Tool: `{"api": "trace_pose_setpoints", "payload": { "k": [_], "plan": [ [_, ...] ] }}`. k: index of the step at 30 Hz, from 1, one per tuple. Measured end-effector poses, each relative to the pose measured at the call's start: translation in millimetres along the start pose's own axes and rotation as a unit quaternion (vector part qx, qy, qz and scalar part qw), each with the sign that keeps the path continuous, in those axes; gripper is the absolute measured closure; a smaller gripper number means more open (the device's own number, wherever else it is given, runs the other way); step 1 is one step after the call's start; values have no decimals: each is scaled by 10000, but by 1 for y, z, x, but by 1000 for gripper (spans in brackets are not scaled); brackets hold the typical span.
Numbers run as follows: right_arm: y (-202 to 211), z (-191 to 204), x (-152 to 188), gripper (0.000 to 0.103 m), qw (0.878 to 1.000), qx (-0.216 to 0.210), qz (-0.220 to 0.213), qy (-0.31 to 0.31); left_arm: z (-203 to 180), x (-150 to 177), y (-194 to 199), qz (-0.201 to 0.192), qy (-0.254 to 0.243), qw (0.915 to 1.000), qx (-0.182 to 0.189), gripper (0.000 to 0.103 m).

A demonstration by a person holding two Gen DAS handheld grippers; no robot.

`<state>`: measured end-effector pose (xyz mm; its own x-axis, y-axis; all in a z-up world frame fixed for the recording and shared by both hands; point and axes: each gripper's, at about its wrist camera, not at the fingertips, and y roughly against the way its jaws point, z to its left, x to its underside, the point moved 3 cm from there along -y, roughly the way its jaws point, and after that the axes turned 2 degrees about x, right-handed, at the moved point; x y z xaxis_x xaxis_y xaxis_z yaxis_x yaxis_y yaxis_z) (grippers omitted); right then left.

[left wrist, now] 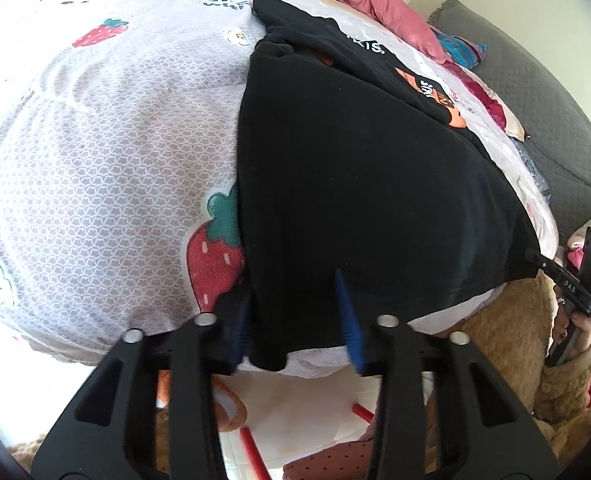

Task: Fold small clothes
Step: 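Lift the hem with both grippers and fold it toward the collar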

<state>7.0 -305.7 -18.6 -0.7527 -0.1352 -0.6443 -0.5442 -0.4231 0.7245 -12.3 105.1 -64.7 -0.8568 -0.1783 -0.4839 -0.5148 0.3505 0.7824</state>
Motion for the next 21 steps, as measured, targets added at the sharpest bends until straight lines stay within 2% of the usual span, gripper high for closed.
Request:
{"api": "trace_pose_setpoints", "payload": {
  "k": [4, 6, 13, 21],
  "plan": [
    [14, 5, -10, 96, 9993, -91, -357, 68, -4, 1, 7, -33, -37, 10000, 68, 97],
    [21, 5, -16, 96, 9985, -118, -526, 33, -6, 0, 13, -79, -26, 9999, 121, 99],
    [33, 0, -31, 96, 9954, -289, -899, -133, -17, -17, 39, -423, 127, 9966, 694, 100],
    [41, -5, -50, 96, 9919, -342, -1201, -230, -15, -43, 57, -753, 269, 9933, 835, 100]
  ]
}}
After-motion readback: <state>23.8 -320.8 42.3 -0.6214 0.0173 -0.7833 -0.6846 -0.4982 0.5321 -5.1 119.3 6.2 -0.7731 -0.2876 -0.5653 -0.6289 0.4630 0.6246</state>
